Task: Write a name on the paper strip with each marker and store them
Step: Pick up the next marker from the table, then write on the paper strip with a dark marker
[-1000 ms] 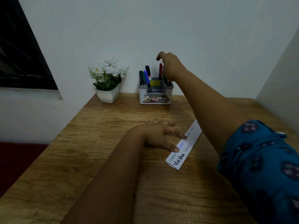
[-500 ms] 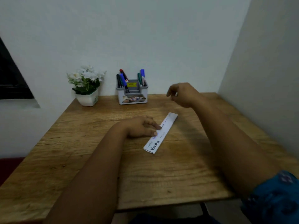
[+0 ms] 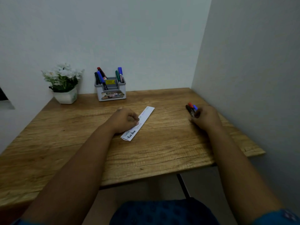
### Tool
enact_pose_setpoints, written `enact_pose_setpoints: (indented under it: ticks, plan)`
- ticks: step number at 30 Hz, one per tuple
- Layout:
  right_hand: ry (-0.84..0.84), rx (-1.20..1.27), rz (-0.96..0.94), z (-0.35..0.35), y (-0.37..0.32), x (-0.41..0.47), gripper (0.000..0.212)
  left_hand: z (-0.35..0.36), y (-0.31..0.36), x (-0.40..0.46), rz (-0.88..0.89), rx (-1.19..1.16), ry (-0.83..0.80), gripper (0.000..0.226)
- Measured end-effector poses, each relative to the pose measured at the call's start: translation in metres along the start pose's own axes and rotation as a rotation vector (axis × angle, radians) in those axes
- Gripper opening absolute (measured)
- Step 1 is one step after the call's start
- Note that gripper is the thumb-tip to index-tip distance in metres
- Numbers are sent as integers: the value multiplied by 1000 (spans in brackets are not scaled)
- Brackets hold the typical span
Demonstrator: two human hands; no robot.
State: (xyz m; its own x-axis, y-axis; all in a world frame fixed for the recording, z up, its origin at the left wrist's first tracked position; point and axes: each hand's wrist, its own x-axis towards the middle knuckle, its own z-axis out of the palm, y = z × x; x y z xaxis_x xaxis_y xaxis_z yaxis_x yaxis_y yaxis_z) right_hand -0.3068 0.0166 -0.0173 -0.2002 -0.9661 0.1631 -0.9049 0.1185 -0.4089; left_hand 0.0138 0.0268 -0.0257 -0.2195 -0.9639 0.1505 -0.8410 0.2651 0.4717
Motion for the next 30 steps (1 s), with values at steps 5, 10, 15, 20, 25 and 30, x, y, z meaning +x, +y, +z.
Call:
enact_pose_setpoints:
  ticks: [5,10,15,20,25,30]
  plan:
    - [-29,58,-63,3,-15,-3,24,4,-1,-1,22,-1,51,42]
    - [-113,169,-423,-4,-60,-13,19,8,7,-3,25,-24,118,114]
    - [-225,624,-488,10,-105,-3,13,13,11,1,76,-26,2,42]
    - [-551,1339,-187,37,-121,5,27,11,13,1,43,-94,-30,24]
    - [-612,1284,-237,69,-128,0,6,10,13,3,-1,-103,-67,30]
    - [-420,1193,-210,82,-132,-2,21,8,18,4,-28,-79,-97,30]
